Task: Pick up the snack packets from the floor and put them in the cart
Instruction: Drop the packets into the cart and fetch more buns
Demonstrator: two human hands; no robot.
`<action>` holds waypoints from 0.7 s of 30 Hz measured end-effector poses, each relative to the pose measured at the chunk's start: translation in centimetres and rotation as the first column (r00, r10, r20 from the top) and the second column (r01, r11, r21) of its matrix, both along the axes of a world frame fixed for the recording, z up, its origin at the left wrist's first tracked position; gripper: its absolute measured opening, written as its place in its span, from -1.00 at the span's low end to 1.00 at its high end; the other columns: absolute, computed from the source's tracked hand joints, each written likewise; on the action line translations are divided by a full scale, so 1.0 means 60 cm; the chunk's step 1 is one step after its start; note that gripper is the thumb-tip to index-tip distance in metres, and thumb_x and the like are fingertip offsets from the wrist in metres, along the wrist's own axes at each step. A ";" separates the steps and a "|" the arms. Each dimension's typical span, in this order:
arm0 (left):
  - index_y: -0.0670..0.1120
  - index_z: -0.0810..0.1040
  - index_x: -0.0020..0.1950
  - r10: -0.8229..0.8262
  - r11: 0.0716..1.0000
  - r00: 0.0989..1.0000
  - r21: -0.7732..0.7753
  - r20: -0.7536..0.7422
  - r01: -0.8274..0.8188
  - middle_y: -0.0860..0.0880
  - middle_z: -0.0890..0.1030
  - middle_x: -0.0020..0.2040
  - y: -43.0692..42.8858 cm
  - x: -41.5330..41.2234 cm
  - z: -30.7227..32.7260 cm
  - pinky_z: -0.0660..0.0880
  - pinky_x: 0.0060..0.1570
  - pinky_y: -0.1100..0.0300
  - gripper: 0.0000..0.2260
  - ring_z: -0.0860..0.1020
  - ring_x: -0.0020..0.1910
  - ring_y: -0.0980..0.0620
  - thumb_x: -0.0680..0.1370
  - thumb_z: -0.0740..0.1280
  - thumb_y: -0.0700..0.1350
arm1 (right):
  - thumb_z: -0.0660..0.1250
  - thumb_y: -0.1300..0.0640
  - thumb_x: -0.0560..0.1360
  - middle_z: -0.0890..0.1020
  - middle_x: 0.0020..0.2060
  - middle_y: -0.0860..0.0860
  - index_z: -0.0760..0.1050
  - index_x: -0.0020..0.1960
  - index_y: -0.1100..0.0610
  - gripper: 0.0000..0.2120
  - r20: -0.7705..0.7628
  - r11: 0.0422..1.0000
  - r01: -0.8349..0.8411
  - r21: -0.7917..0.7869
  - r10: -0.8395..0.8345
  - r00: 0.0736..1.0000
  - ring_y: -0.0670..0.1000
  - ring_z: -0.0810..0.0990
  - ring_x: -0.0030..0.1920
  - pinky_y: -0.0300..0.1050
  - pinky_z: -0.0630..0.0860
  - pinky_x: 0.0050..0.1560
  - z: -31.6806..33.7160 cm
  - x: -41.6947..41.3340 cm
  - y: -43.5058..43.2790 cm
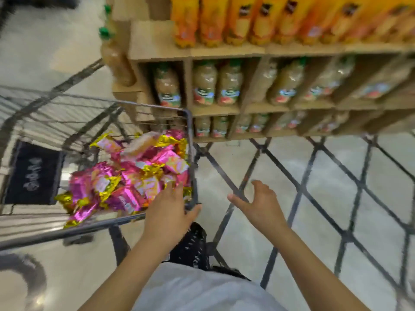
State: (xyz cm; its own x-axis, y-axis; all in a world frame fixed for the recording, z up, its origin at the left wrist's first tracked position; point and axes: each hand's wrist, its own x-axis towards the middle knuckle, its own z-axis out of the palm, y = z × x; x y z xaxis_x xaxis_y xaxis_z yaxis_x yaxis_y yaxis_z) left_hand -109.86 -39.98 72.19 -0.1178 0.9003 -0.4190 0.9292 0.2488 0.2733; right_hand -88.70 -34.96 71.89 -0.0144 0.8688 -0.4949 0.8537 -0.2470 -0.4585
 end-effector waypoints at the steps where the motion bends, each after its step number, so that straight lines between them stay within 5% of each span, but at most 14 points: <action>1: -0.05 0.16 0.55 -0.079 0.997 0.996 -0.008 -0.030 0.079 -0.11 0.29 0.49 -0.008 0.031 -0.001 0.39 0.25 0.02 -0.31 0.37 0.39 -0.13 0.55 0.16 0.32 | 0.31 -0.34 0.44 0.44 0.36 0.14 0.28 0.47 0.20 -0.18 0.059 1.000 0.003 0.028 -0.005 0.998 0.16 0.37 0.36 -0.01 0.36 0.31 0.005 0.040 -0.031; 11: -0.03 0.00 0.60 -0.630 0.773 0.757 -0.048 -0.176 0.632 -0.15 0.16 0.57 -0.109 0.320 0.018 0.26 0.43 0.00 -0.26 0.20 0.51 -0.14 0.55 0.04 0.37 | 0.18 -0.42 0.46 0.39 0.39 0.11 0.18 0.51 0.16 -0.14 0.306 0.929 0.366 0.061 -0.366 0.879 0.14 0.36 0.37 -0.04 0.37 0.31 0.017 0.338 -0.355; 21: 0.01 -0.04 0.60 -0.866 0.476 0.463 -0.024 -0.191 0.879 -0.15 0.06 0.60 -0.173 0.524 0.044 0.15 0.49 0.00 -0.25 0.12 0.55 -0.15 0.55 0.05 0.39 | 0.22 -0.41 0.44 0.34 0.43 0.11 0.12 0.54 0.12 -0.12 0.230 0.702 0.704 0.109 -0.707 0.669 0.14 0.30 0.42 -0.01 0.34 0.35 0.036 0.444 -0.511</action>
State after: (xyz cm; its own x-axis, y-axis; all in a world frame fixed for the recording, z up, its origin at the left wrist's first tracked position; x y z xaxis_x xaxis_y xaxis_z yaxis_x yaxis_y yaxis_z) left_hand -78.44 -50.34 74.83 0.6902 0.5958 -0.4107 0.6794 -0.7289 0.0844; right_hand -62.08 -65.62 74.06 0.7202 0.5756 -0.3873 0.5064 -0.8177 -0.2737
